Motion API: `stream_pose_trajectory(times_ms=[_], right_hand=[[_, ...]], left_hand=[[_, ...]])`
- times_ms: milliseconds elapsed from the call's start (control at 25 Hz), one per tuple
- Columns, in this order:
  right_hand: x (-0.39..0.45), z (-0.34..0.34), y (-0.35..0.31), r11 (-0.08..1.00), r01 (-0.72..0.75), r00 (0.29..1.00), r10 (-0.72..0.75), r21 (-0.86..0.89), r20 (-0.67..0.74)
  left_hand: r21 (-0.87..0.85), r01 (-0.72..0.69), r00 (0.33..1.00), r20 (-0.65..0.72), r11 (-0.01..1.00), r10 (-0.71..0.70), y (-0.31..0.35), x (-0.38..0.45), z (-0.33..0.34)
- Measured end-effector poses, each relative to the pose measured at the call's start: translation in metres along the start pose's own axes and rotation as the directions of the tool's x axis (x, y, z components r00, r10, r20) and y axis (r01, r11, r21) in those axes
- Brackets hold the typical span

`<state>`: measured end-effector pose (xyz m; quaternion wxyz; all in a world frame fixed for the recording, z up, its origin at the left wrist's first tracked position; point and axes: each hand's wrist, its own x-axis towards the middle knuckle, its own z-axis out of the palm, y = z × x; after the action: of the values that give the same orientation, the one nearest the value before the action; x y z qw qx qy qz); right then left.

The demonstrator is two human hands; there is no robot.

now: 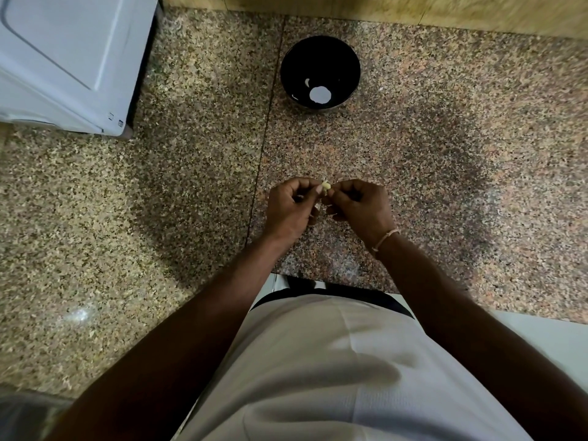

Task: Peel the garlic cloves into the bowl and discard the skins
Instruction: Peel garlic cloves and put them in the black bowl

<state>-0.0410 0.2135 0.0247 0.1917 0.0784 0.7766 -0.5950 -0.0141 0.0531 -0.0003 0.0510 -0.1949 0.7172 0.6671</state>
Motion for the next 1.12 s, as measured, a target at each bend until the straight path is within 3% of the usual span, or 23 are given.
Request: stream_pose_trajectory(times_ms=[480, 680, 880, 1120], right_hand=[[-0.003, 0.0, -0.01, 1.0, 0.026, 1.0, -0.027, -0.011, -0.016], [-0.006, -0.003, -0.014, 0.976, 0.109, 0.993, -0.115, -0.186, -0.023], [-0.007, -0.002, -0.014, 0.942, 0.163, 0.984, -0.177, -0.295, -0.023], [-0.005, 0.002, -0.011, 0.951, 0.182, 0.983, -0.186, -0.251, 0.011]], left_hand=[[0.034, -0.033, 0.999, -0.012, 0.999, 0.034, 0.005, -0.005, -0.001], [0.121, -0.06, 0.998, -0.017, 0.991, 0.063, 0.006, -0.006, -0.002], [0.11, -0.07, 0.998, 0.014, 0.991, 0.069, 0.007, -0.008, -0.003], [0.029, 0.012, 0.999, 0.034, 0.999, -0.013, 0.007, -0.01, -0.005]])
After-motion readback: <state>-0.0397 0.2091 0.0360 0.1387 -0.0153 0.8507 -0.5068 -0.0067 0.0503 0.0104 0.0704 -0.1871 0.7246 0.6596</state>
